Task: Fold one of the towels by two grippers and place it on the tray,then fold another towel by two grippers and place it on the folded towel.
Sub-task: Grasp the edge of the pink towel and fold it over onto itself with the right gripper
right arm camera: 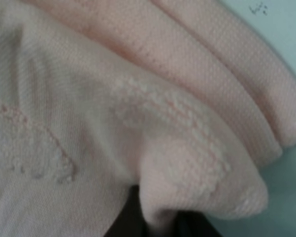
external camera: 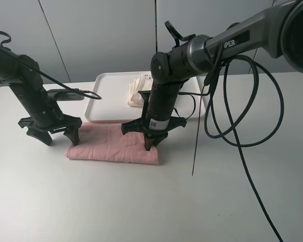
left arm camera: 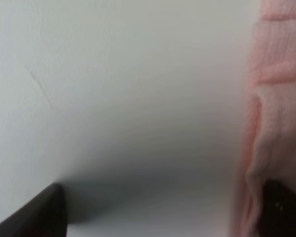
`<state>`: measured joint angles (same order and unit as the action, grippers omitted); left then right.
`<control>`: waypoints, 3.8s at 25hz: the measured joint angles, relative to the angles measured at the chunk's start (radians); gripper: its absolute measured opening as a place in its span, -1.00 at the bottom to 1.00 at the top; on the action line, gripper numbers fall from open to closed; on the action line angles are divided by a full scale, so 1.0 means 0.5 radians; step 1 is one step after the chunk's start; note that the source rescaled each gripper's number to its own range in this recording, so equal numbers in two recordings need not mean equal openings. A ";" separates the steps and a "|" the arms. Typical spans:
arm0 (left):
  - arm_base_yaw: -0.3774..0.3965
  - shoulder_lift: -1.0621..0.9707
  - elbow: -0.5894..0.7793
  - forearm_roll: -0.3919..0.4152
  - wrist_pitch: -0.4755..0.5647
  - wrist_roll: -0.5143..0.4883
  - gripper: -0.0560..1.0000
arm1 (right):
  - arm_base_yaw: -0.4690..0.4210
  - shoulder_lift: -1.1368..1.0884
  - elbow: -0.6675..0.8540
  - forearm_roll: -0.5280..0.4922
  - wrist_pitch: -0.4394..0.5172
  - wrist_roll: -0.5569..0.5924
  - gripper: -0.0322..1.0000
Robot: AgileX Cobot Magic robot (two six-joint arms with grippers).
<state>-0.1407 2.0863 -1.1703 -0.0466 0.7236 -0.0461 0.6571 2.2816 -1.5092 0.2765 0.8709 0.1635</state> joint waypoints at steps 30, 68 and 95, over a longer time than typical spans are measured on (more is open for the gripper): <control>0.000 0.000 0.000 0.000 0.000 0.000 0.98 | 0.000 -0.275 0.030 0.662 0.021 -0.338 -0.84; 0.000 0.000 0.000 0.000 0.004 -0.008 0.98 | 0.017 0.014 0.034 2.058 -0.413 -1.159 -0.84; 0.000 0.017 -0.073 -0.021 0.111 0.057 0.98 | 0.116 0.136 0.034 2.493 -0.485 -1.644 -0.84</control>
<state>-0.1407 2.0950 -1.2067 -0.0573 0.7792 -0.0175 0.7149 2.3496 -1.4923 1.5229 0.6283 -0.6585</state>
